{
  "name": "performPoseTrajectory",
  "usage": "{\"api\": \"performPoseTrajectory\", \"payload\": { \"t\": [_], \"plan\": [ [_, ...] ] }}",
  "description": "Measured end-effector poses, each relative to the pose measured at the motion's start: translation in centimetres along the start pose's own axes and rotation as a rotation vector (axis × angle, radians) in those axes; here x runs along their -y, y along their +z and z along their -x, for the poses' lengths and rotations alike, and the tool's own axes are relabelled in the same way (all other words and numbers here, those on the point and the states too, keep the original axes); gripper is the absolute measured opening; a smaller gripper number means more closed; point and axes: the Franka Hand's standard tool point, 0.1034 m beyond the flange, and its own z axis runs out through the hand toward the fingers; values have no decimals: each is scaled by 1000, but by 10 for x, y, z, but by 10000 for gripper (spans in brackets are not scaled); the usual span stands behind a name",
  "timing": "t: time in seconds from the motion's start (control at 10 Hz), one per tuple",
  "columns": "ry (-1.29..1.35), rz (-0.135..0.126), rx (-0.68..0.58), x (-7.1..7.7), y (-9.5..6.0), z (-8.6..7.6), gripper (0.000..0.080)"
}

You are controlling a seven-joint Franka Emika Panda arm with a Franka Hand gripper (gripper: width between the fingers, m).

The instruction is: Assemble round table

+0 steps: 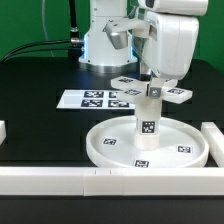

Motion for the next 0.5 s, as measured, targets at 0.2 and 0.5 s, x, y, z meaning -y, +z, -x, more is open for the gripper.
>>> {"api": "performPoseTrajectory", "payload": {
  "t": [0.2,0.5],
  "plan": [
    [41,0,0,0,0,0,440],
    [451,-46,13,6,0,-2,440]
  ]
}}
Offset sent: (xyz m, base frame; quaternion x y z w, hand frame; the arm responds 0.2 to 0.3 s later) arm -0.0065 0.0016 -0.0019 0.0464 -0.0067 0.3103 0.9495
